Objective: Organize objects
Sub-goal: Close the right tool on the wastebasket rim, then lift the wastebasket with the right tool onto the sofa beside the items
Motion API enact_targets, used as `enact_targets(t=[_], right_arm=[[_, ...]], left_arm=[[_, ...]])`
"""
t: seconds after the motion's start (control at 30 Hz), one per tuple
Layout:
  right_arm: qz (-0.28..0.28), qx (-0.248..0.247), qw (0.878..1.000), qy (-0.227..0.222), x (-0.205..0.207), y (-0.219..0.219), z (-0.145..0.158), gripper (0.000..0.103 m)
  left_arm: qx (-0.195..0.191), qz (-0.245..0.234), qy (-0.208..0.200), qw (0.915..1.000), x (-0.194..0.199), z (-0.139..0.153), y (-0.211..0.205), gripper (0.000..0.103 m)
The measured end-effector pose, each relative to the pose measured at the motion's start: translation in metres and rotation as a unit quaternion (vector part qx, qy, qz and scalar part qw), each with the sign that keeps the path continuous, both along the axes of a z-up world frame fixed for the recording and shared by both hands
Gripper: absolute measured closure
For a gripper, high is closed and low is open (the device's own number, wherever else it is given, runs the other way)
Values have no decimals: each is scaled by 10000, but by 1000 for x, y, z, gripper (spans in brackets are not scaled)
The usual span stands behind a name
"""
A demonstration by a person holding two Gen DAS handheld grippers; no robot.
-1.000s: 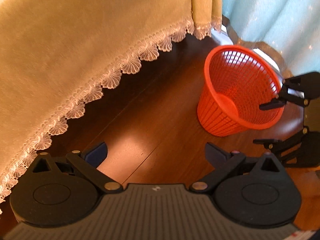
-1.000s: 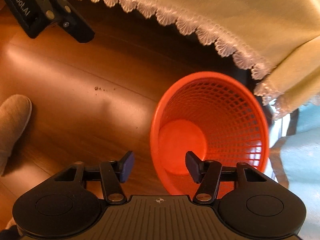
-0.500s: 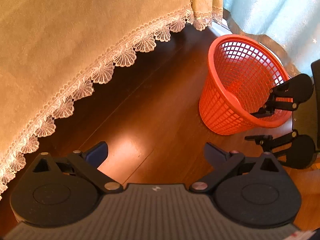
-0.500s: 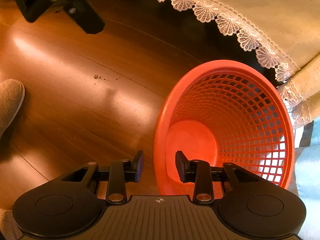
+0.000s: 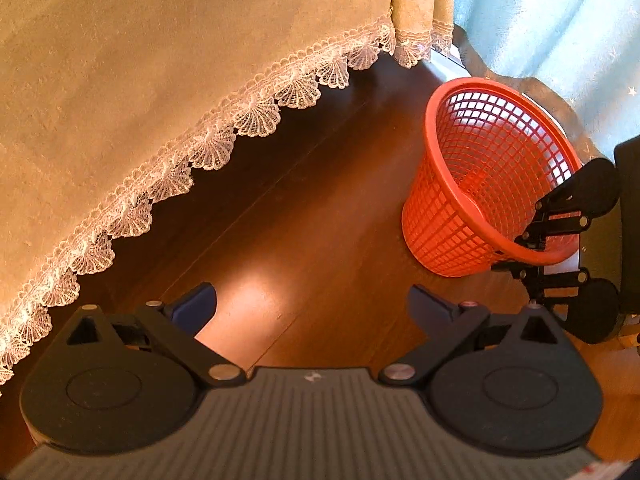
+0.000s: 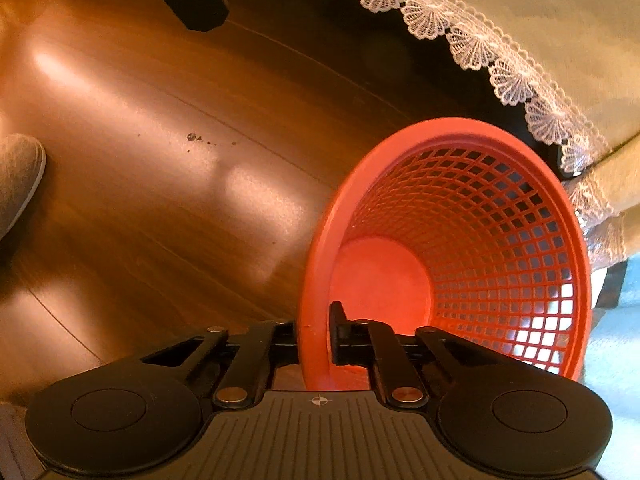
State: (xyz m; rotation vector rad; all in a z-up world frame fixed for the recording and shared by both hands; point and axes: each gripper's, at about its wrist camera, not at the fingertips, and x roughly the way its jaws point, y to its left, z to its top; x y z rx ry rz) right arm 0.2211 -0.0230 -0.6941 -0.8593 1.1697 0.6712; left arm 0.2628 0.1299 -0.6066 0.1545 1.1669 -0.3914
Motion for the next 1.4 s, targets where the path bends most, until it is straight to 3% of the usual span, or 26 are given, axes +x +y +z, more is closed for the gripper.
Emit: enact_targets(t=[0.23,0.4,0.53,0.7,0.93,1.07,1.23,1.4], right_arm=[[199,-321,9993,-6,-5,3,18,100],[180,-508,9985,48,-9,10,69,100],[235,-612,9978,47,-12,22,134,100],[234,-646,9976,-43,-13,48,235,100],[110,-626,9975,-316,-3,95,376,100],[15,-600,9969,-505,6,121,437,100],[-22,-545,9960,-710,18,148,487,100],[48,-501,9954,-813,33,165,514,100]], left_arm=[[-103,208,44,9997,-6,16,3,6],[-243,331,125,9991,-13,58,6,7],[-344,347,183,9986,-15,121,14,7],[-384,404,101,9984,2,224,39,6],[-294,283,-378,9985,23,360,90,1],[-342,316,-566,9973,40,420,118,1],[-273,366,-816,9956,69,477,148,1],[-214,566,-960,9935,94,510,176,1]])
